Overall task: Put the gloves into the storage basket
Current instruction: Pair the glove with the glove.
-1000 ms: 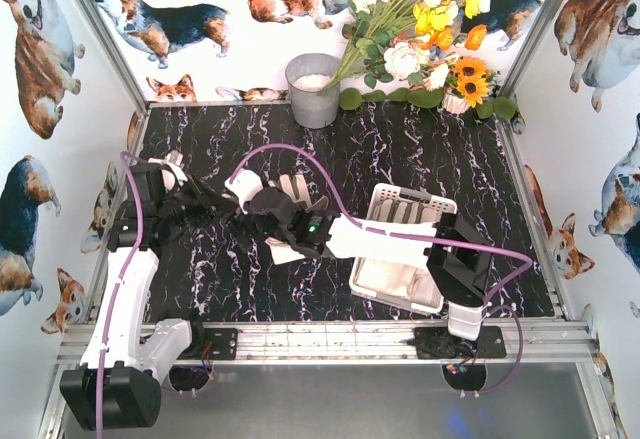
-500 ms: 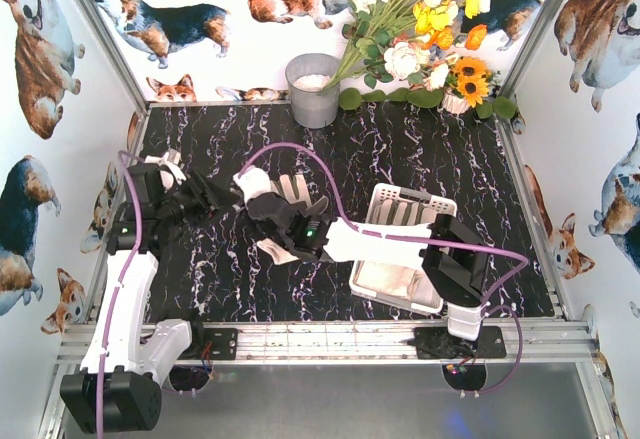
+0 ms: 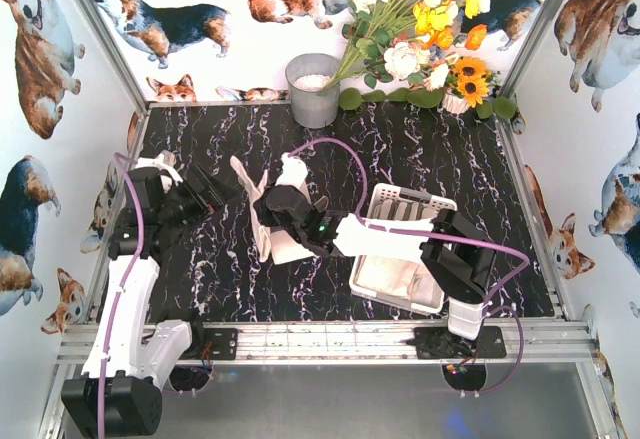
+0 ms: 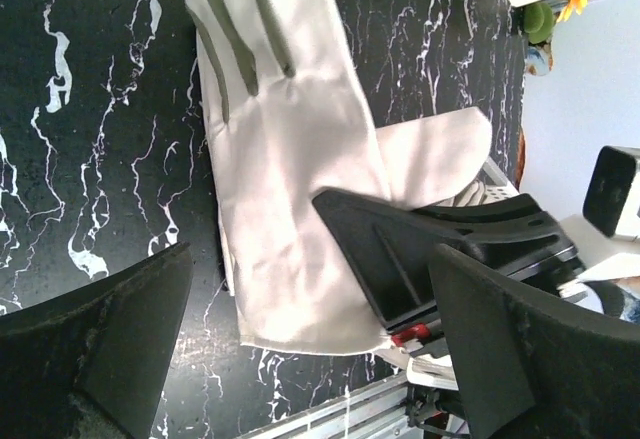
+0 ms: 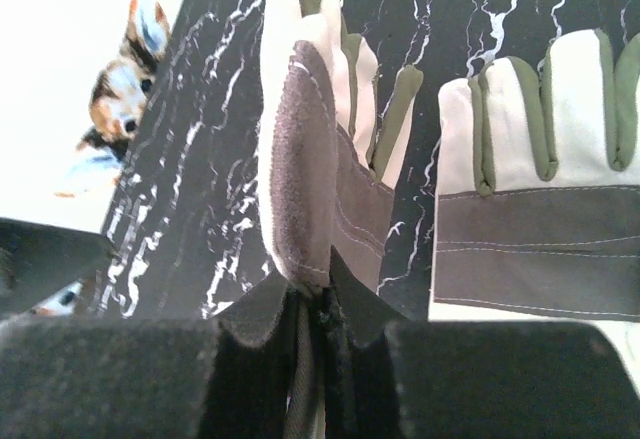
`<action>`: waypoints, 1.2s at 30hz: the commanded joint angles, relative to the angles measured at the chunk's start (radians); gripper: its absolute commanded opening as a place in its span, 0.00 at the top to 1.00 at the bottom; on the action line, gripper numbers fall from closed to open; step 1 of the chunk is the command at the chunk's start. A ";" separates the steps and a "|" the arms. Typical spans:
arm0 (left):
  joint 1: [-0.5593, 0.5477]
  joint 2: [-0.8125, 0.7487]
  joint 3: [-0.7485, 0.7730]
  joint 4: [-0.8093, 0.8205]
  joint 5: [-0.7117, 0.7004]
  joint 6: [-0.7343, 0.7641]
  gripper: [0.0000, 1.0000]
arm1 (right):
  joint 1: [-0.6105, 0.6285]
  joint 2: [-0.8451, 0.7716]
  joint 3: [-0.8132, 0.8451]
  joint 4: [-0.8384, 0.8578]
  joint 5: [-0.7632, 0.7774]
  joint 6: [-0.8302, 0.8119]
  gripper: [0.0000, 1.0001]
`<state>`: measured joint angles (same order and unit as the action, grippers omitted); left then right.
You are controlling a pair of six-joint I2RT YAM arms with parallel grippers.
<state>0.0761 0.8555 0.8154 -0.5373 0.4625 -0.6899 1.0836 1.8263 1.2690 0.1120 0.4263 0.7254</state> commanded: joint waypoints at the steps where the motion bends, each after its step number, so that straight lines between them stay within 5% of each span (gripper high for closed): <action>1: 0.009 0.009 -0.068 0.059 -0.005 0.018 0.05 | -0.040 0.013 -0.056 0.167 0.057 0.180 1.00; 5: 0.010 0.044 -0.130 0.104 0.017 0.025 0.07 | -0.064 0.045 -0.101 0.223 0.063 0.200 1.00; 16: -0.001 0.183 -0.261 0.289 0.085 0.000 0.33 | -0.108 0.042 -0.173 0.127 0.077 0.223 1.00; 26: -0.134 0.393 -0.253 0.445 0.006 -0.025 0.48 | -0.109 0.053 -0.188 0.007 0.152 0.327 1.00; 36: -0.244 0.508 -0.267 0.540 -0.018 -0.069 0.52 | -0.096 -0.010 -0.186 -0.056 0.159 0.379 1.00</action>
<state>-0.1528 1.3655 0.5407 -0.0727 0.4618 -0.7387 0.9749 1.8820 1.0828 0.0612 0.5323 1.0737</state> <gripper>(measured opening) 0.485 0.099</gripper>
